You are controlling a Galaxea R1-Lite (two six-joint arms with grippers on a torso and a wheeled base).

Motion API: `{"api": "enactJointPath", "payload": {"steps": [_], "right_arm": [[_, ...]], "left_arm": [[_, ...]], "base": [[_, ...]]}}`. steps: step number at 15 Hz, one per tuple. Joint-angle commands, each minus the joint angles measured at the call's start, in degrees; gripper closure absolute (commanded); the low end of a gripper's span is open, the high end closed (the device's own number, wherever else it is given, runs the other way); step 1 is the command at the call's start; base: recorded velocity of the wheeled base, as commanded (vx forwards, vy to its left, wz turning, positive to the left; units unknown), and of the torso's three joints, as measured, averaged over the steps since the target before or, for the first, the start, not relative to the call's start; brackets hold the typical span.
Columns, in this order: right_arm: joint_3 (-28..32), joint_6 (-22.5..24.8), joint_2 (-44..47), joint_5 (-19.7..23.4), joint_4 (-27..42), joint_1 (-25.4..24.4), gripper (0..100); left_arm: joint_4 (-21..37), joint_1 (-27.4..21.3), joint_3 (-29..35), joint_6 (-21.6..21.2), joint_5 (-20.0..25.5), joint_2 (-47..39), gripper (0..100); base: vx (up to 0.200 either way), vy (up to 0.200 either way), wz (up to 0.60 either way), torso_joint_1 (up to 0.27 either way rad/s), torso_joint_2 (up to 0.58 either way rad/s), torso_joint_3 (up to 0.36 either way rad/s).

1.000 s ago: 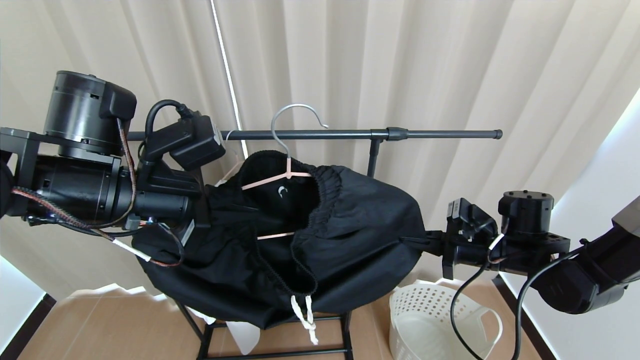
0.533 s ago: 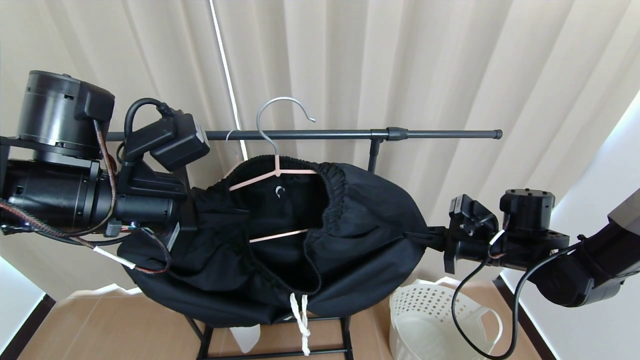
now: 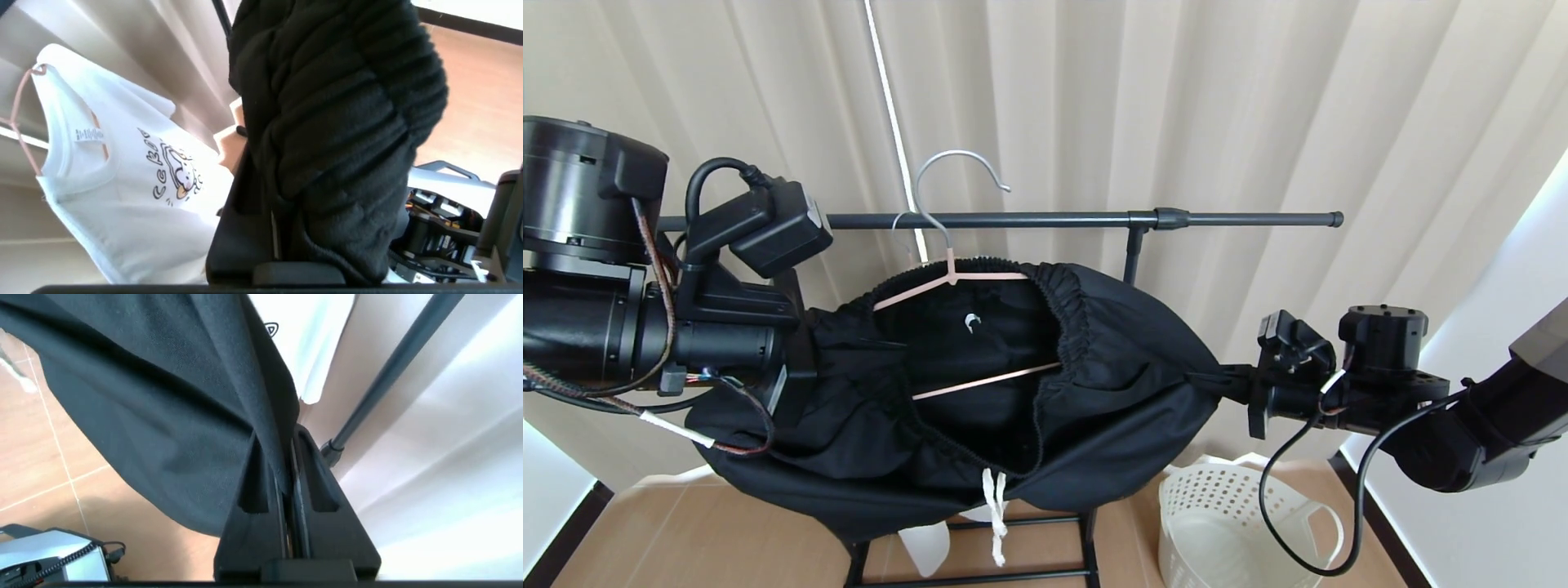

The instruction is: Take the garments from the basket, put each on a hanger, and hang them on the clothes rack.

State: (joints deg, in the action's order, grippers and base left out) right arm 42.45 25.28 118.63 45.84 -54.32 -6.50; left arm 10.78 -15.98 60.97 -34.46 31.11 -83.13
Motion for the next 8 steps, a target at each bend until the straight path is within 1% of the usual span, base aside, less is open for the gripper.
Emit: {"api": "enactJointPath", "payload": {"steps": [1,7,8], "right_arm": [[0.27,-0.41,0.11,-0.13,0.09,-0.01,100],[0.36,-2.26,0.11,-0.22,-0.08,-0.01,100],[-0.17,-2.17,0.11,-0.22,-0.43,-0.09,0]], "left_arm": [[-0.05,0.25,-0.32,0.54,0.0,0.69,100],[0.03,2.01,-1.81,0.8,0.09,1.65,100],[-0.05,2.1,-2.08,0.8,0.09,1.57,100]], "base": [[0.0,0.0,0.0,0.0,0.0,0.0],[0.0,0.0,0.0,0.0,0.0,0.0],[0.0,0.0,0.0,0.0,0.0,0.0]]}}
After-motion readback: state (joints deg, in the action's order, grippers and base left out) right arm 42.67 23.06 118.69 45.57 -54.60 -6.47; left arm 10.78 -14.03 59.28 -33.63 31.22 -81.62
